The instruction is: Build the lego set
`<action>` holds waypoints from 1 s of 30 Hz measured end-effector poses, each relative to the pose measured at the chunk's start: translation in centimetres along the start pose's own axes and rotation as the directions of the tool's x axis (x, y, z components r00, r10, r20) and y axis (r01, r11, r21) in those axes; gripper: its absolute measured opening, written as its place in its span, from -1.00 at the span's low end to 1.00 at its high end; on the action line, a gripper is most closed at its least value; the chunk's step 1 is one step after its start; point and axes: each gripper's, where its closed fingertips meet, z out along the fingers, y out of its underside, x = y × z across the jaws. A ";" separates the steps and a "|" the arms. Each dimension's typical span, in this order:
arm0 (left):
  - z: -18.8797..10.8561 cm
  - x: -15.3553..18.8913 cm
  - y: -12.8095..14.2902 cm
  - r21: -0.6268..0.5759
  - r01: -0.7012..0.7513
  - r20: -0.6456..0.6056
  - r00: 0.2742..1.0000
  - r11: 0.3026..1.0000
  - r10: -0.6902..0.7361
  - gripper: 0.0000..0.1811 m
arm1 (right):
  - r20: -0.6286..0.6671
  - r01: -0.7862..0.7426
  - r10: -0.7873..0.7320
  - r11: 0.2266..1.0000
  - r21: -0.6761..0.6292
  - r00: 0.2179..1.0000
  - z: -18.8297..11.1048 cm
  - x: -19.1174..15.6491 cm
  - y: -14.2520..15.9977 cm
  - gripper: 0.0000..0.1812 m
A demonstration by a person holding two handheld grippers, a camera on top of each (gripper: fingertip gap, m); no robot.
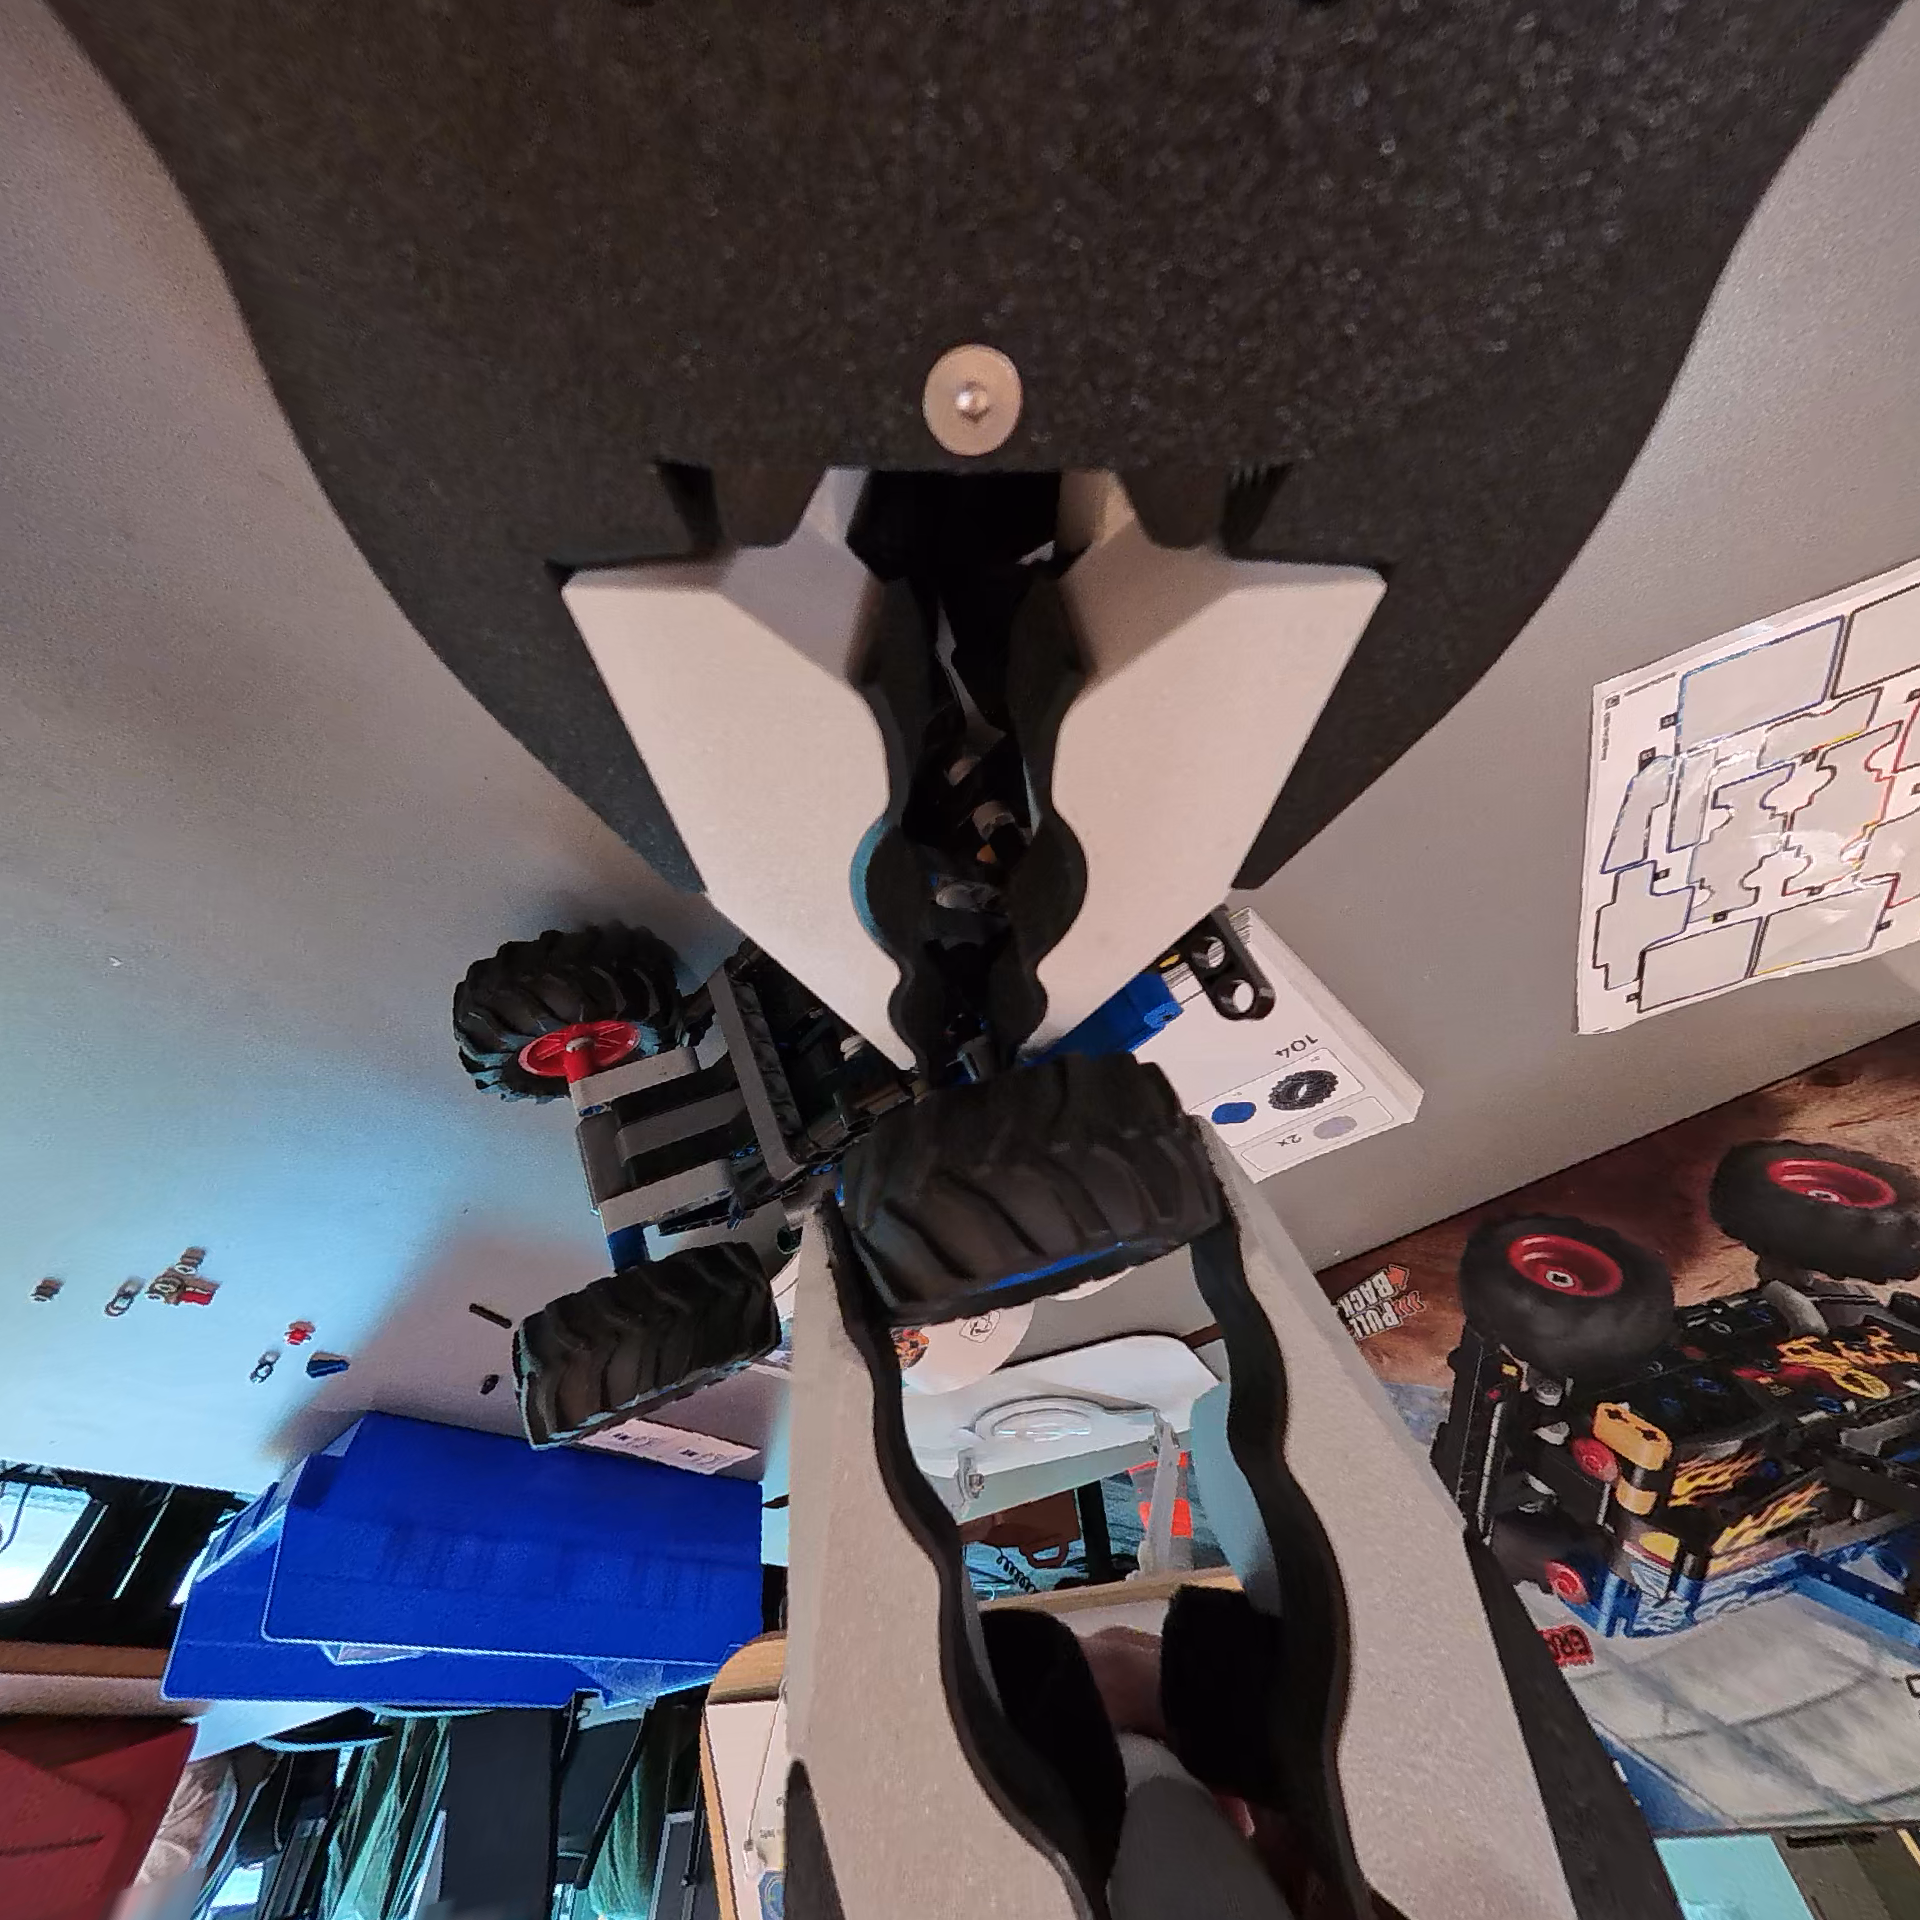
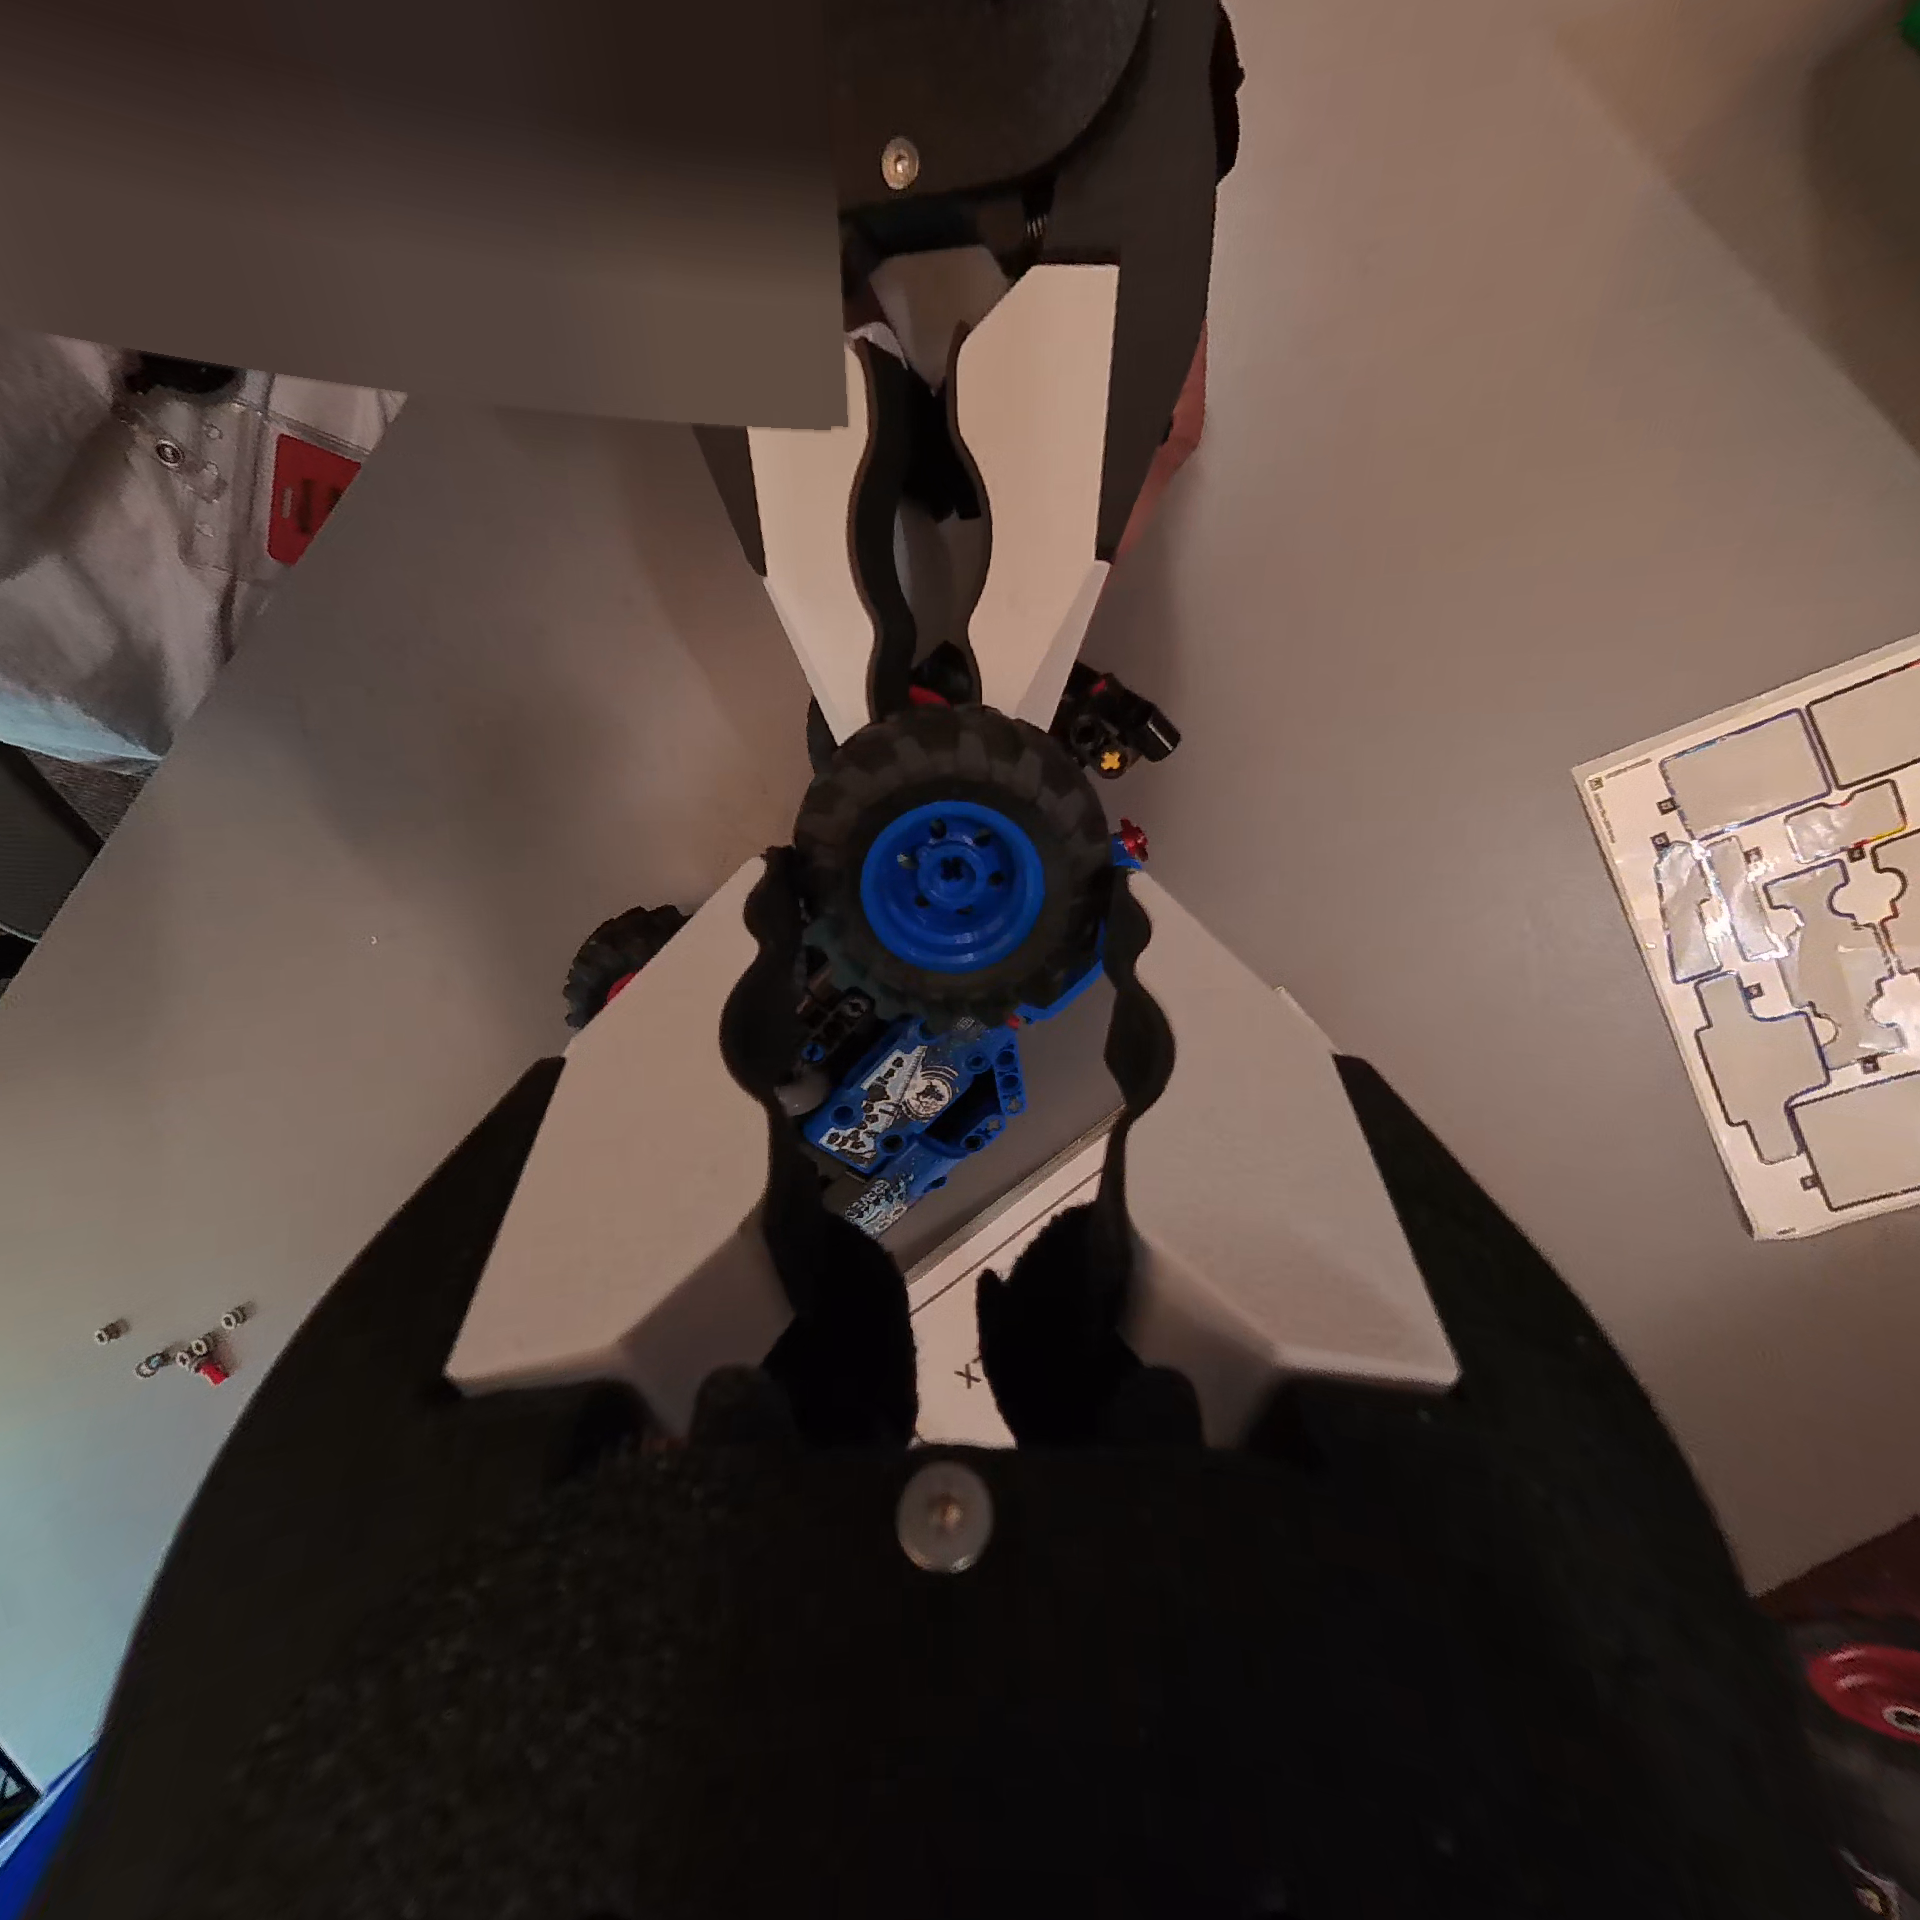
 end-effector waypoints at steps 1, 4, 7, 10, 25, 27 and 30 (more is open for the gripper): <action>0.0 0.0 0.0 0.000 0.002 -0.001 1.000 1.000 -0.002 -0.92 | 0.001 -0.003 0.003 1.000 -0.001 1.000 0.0 0.0 0.0 -0.36; 0.0 0.1 0.0 0.000 -0.002 -0.002 1.000 1.000 0.002 -0.92 | 0.015 -0.037 0.037 0.999 -0.005 0.999 0.0 -0.1 0.0 -0.35; 0.0 0.1 0.0 -0.002 -0.032 0.011 0.999 0.999 0.032 -0.92 | 0.056 -0.127 0.128 0.991 -0.029 0.990 0.0 -0.3 -0.1 -0.35; 0.0 0.0 0.0 -0.002 -0.018 0.011 1.000 1.000 0.018 -0.92 | 0.055 -0.157 0.159 0.987 -0.045 0.986 0.0 0.0 0.0 -0.36; 0.1 0.1 0.0 -0.002 -0.025 0.011 1.000 1.000 0.025 -0.92 | 0.085 -0.287 0.297 0.951 -0.112 0.951 0.0 -0.2 0.4 -0.35; 0.1 0.1 0.0 -0.004 -0.026 0.012 1.000 1.000 0.027 -0.92 | 0.088 -0.356 0.369 0.925 -0.131 0.925 0.0 -0.3 0.4 -0.35; 0.1 0.1 0.0 -0.005 -0.029 0.017 0.999 1.000 0.029 -0.92 | 0.070 -0.443 0.455 0.886 -0.140 0.888 0.0 -0.2 0.2 -0.36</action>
